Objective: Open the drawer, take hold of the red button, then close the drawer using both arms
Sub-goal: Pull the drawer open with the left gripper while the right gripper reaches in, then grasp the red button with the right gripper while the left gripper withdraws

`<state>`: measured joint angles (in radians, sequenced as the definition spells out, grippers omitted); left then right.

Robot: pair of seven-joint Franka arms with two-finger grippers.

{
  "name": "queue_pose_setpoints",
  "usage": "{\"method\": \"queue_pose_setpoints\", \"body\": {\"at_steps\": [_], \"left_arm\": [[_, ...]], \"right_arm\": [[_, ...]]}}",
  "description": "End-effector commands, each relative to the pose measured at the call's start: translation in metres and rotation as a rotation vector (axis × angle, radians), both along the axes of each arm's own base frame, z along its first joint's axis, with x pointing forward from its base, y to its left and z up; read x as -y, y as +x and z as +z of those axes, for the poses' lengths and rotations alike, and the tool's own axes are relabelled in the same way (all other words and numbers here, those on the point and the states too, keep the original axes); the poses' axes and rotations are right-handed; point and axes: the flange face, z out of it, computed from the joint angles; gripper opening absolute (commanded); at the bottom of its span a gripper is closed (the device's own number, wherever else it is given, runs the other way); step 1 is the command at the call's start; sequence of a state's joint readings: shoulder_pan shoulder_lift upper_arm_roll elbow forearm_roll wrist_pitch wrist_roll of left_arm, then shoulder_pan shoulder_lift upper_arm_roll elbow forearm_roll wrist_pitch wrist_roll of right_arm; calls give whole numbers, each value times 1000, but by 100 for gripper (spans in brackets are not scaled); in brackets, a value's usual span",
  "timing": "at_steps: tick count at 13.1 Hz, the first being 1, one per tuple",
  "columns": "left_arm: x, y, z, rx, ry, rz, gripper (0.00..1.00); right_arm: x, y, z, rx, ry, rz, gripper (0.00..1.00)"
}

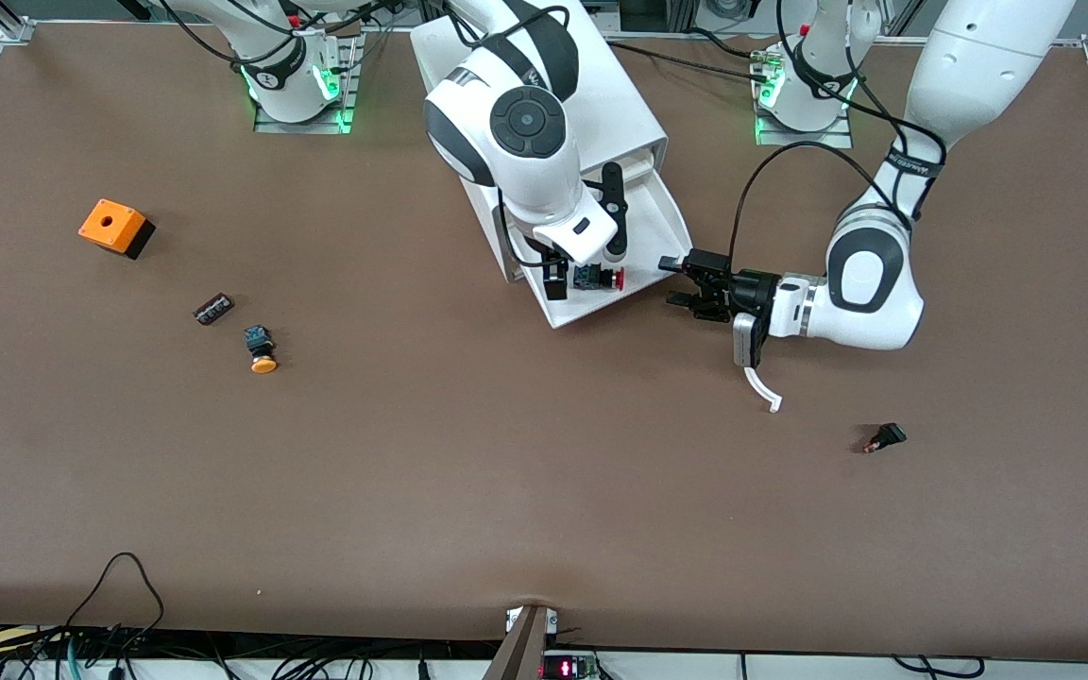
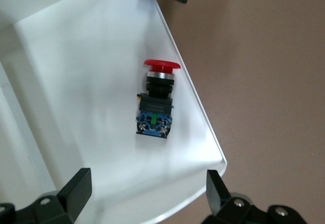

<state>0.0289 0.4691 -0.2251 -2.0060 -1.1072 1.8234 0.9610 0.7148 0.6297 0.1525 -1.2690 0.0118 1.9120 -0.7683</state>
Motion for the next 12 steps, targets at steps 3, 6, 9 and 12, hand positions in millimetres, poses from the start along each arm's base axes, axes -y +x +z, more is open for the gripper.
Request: {"method": "queue_pose_setpoints", "body": {"at_steps": [3,6,9,12], "left_arm": [[-13,21,83,2,298,-72,100],[-21,39,134,22,469,-130,100],[-50,63,189,105,724,-204,100],[-67,73,231,176,880,-247,100]], "right_arm": [[-22,-7,-17,31,-4,-45,100],[-36,-14,-43,45,-1,-30,100],[-41,-17,-53,46,4,-29,100],[-45,-24,-57,37,-5,-73,100]]}}
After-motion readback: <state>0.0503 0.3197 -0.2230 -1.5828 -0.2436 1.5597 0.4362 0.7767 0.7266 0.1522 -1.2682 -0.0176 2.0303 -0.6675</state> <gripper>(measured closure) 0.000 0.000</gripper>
